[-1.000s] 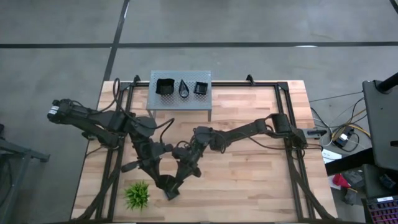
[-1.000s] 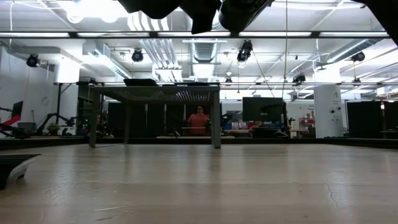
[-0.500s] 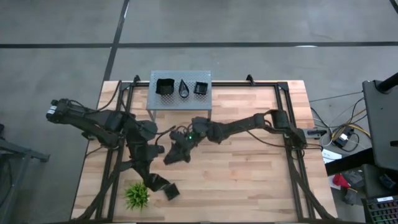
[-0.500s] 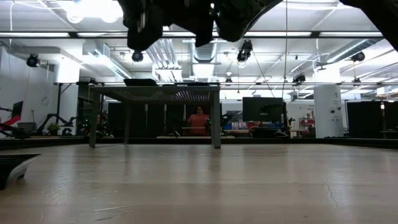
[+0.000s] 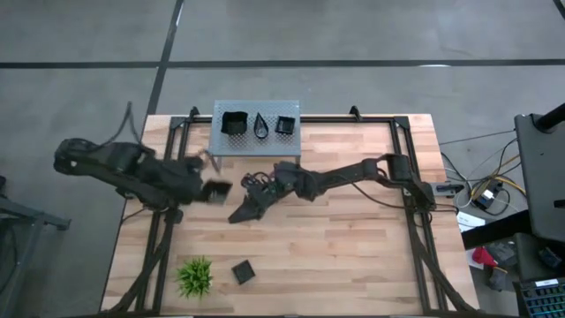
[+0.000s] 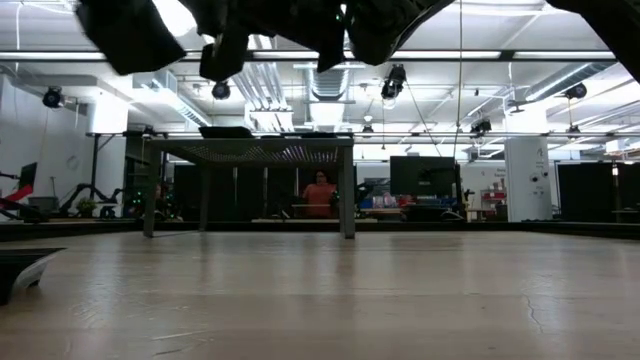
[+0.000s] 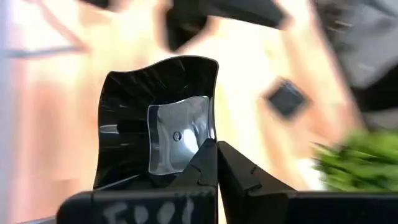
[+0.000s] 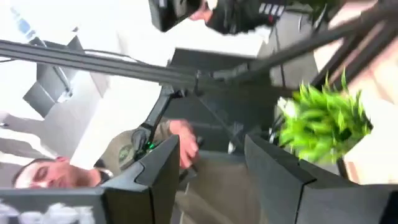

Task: Pick & Place Mini shaped plates
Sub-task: Stack the distorted square plate on top of the other square plates on the shelf

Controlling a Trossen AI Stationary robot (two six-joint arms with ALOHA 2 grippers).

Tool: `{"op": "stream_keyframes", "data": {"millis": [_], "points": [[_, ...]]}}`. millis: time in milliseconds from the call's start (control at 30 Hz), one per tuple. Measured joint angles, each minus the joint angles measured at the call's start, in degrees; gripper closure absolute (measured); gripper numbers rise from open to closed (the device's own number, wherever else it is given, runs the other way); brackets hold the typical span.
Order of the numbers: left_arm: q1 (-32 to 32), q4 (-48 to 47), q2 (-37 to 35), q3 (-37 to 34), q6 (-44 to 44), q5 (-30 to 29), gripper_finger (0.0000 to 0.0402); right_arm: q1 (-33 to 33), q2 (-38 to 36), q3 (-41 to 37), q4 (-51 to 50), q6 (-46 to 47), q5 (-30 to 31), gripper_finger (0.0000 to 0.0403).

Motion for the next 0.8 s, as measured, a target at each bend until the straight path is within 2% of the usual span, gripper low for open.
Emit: {"op": "stream_keyframes", "data": {"millis": [133,267,467,600,800], "points": [[0.1,0.6,-3.2,0.0,4.6,-11.2,0.0401,1.0,-0.9,0.0,0.0,-4.0,5.3,0.023],[0.9,1.0,-3.0,0.0,9.6,-18.9,0.0401,1.9,-2.2,0.0,0.1,-8.1,9.1,0.0231],[6.0,2.8,-0.5,0.0,16.7,-29.0,0.0401,2.8,-4.0,0.0,0.2,-10.9,10.2,0.0227],[12.2,6.4,1.0,0.0,22.7,-27.0,0.0401,3.9,-4.4,0.0,2.5,-12.6,10.4,0.0229],[25.8,12.3,2.9,0.0,33.1,-17.4,0.0401,5.3,-4.9,0.0,9.3,-13.7,10.9,0.0231]]}}
